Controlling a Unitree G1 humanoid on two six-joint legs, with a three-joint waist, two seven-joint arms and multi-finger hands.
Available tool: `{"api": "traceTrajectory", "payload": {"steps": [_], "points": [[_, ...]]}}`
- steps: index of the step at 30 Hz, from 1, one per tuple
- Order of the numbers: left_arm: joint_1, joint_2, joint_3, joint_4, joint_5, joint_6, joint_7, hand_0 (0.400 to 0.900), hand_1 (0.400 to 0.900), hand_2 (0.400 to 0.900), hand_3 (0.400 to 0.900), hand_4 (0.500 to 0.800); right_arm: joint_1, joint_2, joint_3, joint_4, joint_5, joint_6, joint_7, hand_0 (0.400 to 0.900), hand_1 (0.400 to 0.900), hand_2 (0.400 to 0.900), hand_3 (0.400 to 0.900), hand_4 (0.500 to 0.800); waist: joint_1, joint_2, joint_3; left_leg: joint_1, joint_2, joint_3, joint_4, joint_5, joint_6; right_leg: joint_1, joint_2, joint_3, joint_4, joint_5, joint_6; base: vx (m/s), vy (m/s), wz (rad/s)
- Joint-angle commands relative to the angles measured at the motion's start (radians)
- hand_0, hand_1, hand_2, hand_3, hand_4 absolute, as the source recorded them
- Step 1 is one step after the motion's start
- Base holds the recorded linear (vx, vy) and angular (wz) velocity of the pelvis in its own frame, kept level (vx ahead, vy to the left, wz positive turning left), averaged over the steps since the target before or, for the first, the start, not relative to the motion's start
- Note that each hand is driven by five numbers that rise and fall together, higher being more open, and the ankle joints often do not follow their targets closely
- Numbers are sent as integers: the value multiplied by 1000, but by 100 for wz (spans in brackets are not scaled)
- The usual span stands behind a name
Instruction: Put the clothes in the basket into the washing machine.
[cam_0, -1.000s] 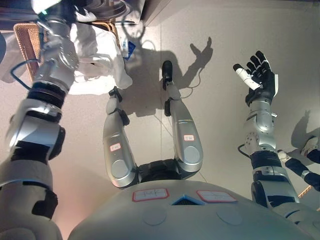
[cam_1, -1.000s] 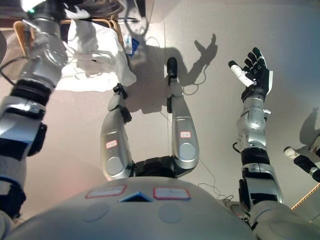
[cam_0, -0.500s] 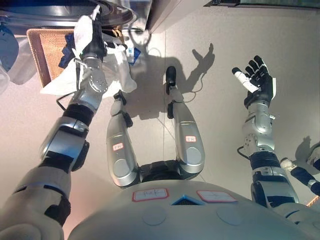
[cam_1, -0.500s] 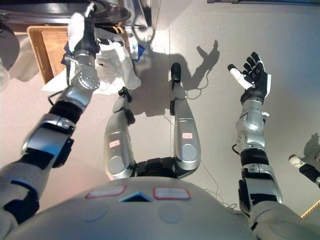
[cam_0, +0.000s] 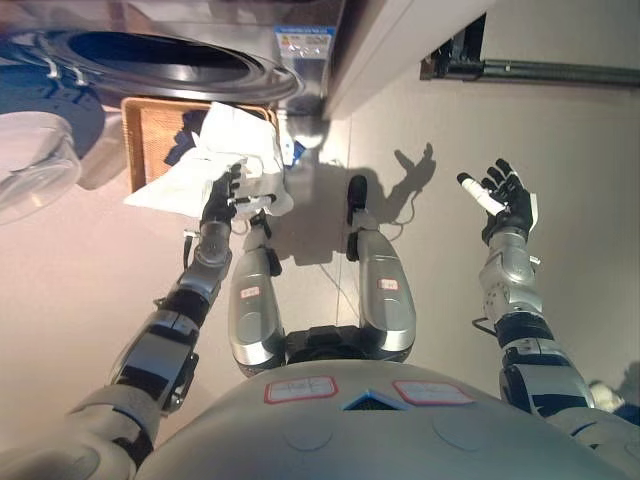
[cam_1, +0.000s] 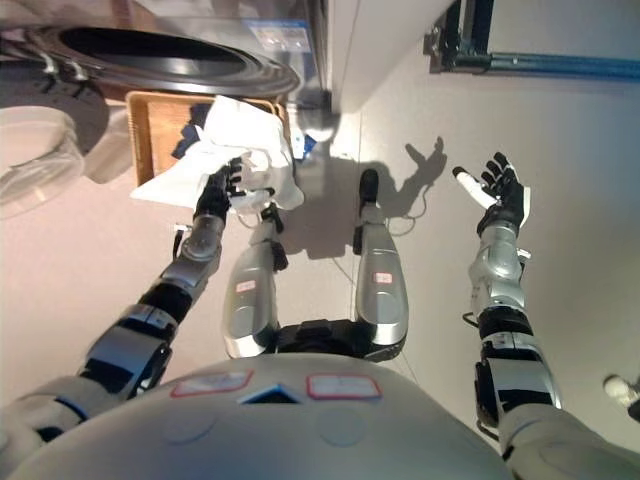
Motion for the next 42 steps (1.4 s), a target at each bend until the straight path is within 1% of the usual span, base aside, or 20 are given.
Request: {"api": "traceTrajectory", "payload": {"steps": [1, 4, 6, 10, 12, 17, 22, 26, 28, 31, 33, 36, 38, 40, 42], "points": [[20, 1, 64, 60, -105, -66, -58, 900, 900, 900, 900, 800, 72, -13, -13, 35, 37, -10, 5, 900, 900, 900, 900, 800, 12, -9, -98, 11, 23, -75, 2, 3, -29, 79, 0, -54, 13, -43, 29, 90, 20, 11], [41, -22, 92, 166, -124, -45, -93, 900, 900, 900, 900, 800, 58, -6, 2, 124, 25, 16, 31, 900, 900, 900, 900, 800, 22, -1, -130, 74, 20, -74, -36, 11, -33, 146, -4, -68, -32, -36, 36, 98, 16, 10], [42, -36, 100, 247, -97, -34, -107, 900, 900, 900, 900, 800, 42, 2, 19, 192, 22, 32, 47, 900, 900, 900, 900, 800, 30, 4, -150, 117, 19, -71, -58, 10, -36, 189, -6, -70, -59, -33, 40, 102, 18, 4], [69, -54, 116, 322, -56, -27, -132, 900, 900, 900, 900, 800, 41, 22, 44, 292, -6, 57, 89, 900, 900, 900, 900, 800, 47, 8, -193, 182, 18, -65, -85, 4, -37, 260, -11, -79, -98, -28, 47, 110, 15, 6], [79, -63, 121, 368, -17, -15, -136, 900, 900, 900, 900, 800, 40, 35, 69, 342, -37, 72, 107, 900, 900, 900, 900, 800, 54, 7, -217, 211, 16, -61, -100, 1, -37, 289, -12, -84, -114, -26, 51, 106, 20, 5], [98, -84, 136, 431, 17, -1, -164, 900, 900, 900, 900, 800, 49, 76, 124, 441, -117, 102, 137, 900, 900, 900, 900, 800, 69, 8, -270, 252, 8, -61, -125, -5, -41, 342, -18, -99, -150, -18, 59, 67, 21, 10], [112, -90, 139, 424, 1, -9, -168, 900, 900, 900, 900, 800, 68, 111, 138, 491, -144, 118, 152, 900, 900, 900, 900, 800, 80, 7, -296, 282, 4, -71, -125, -14, -41, 388, -27, -116, -140, -33, 61, 52, 15, 18], [118, -90, 120, 399, 15, -20, -158, 900, 900, 900, 900, 800, 76, 125, 147, 502, -157, 121, 153, 900, 900, 900, 900, 800, 88, 5, -308, 310, -3, -83, -125, -26, -34, 423, -33, -128, -137, -43, 64, 58, 11, 12], [123, -90, 120, 401, 8, -18, -163, 900, 900, 900, 900, 800, 78, 128, 148, 496, -152, 119, 154, 900, 900, 900, 900, 800, 89, 4, -314, 318, -4, -84, -125, -31, -33, 437, -36, -132, -137, -46, 65, 50, 11, 12], [124, -91, 121, 407, 25, -16, -150, 900, 900, 900, 900, 800, 77, 134, 154, 482, -146, 114, 151, 900, 900, 900, 900, 800, 93, 0, -319, 325, -6, -88, -125, -35, -31, 448, -40, -136, -136, -50, 68, 33, 7, 8], [125, -90, 118, 412, 30, -15, -151, 900, 900, 900, 900, 800, 78, 137, 161, 472, -144, 114, 149, 900, 900, 900, 900, 800, 93, -2, -323, 330, -8, -87, -125, -40, -29, 453, -43, -140, -134, -52, 69, 29, 7, 4], [123, -86, 110, 404, 48, -19, -141, 900, 900, 900, 900, 800, 83, 139, 167, 463, -143, 113, 147, 900, 900, 900, 900, 800, 95, -5, -324, 336, -9, -91, -125, -44, -27, 460, -46, -141, -129, -56, 70, 32, 4, 6], [122, -82, 108, 395, 43, -21, -138, 900, 900, 900, 900, 800, 84, 141, 170, 463, -140, 113, 144, 900, 900, 900, 900, 800, 96, -7, -325, 337, -10, -94, -125, -46, -27, 464, -47, -144, -128, -58, 71, 28, -3, 9], [120, -78, 96, 386, 64, -28, -123, 900, 900, 900, 900, 800, 85, 143, 173, 460, -140, 111, 141, 900, 900, 900, 900, 800, 97, -9, -327, 338, -11, -98, -125, -47, -26, 468, -48, -146, -129, -59, 71, 21, -6, 7], [122, -73, 104, 382, 53, -33, -115, 900, 900, 900, 900, 800, 89, 147, 173, 455, -132, 106, 140, 900, 900, 900, 900, 800, 100, -11, -328, 337, -11, -101, -125, -47, -26, 470, -49, -150, -128, -62, 72, 8, -3, 2]]}}
